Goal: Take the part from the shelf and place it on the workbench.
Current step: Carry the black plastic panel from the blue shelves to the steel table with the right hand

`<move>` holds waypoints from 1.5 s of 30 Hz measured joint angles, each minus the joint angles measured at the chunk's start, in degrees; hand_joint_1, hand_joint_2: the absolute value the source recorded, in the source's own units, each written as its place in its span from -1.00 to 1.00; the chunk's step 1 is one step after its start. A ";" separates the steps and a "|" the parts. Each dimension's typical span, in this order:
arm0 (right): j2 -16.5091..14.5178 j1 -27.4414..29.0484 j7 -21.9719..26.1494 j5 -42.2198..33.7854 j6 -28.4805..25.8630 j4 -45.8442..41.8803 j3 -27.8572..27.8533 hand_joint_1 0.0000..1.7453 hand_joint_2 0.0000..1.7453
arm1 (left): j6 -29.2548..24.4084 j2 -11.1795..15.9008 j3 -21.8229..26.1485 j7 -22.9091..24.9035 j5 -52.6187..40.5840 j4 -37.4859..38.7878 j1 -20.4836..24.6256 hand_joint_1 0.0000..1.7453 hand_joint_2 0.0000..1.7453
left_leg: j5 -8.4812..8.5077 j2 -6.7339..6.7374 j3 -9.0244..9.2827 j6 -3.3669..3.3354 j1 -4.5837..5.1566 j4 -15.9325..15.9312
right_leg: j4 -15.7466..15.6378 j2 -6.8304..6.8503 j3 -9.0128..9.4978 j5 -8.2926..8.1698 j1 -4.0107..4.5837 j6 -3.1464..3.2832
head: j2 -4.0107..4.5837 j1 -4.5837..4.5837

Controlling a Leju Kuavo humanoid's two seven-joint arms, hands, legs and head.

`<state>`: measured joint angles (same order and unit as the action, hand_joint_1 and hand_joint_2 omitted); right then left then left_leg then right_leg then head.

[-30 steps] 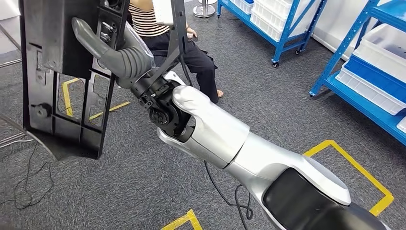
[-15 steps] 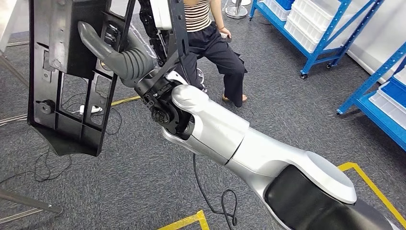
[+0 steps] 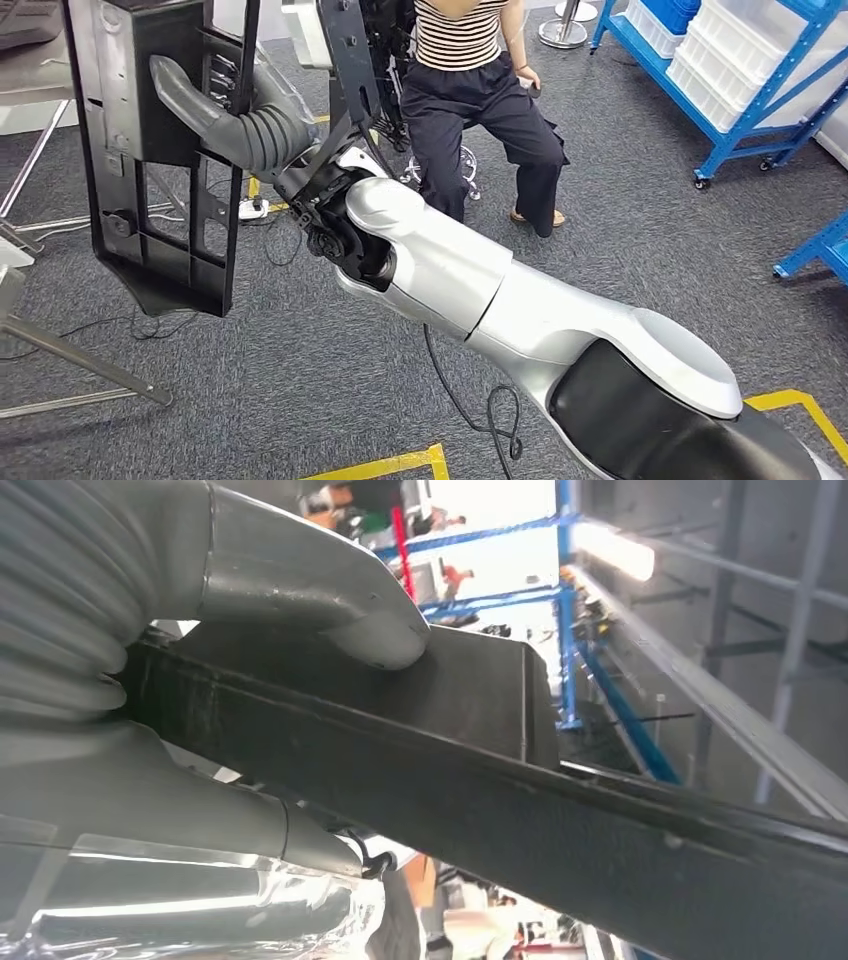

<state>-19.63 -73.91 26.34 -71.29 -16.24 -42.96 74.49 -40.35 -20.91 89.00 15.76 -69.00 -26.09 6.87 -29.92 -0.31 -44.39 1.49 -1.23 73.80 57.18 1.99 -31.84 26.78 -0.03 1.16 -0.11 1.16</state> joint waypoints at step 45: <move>0.28 3.98 -11.82 63.57 -23.76 0.84 -9.83 1.00 1.00 | 0.00 0.80 0.17 -5.42 3.67 2.39 0.20 -1.00 1.00 | 6.82 -1.43 8.52 -3.48 0.29 -16.21 | 18.03 -1.73 -8.77 7.58 0.32 -0.99 | 0.00 -0.46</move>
<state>-19.35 -69.93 14.52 -7.72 -40.00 -42.12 64.66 -40.35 -20.11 89.18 10.33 -65.33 -23.69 7.07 -23.10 -1.75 -35.88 -2.00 -0.93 57.59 75.22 0.26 -40.61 34.36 0.28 0.17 -0.11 0.70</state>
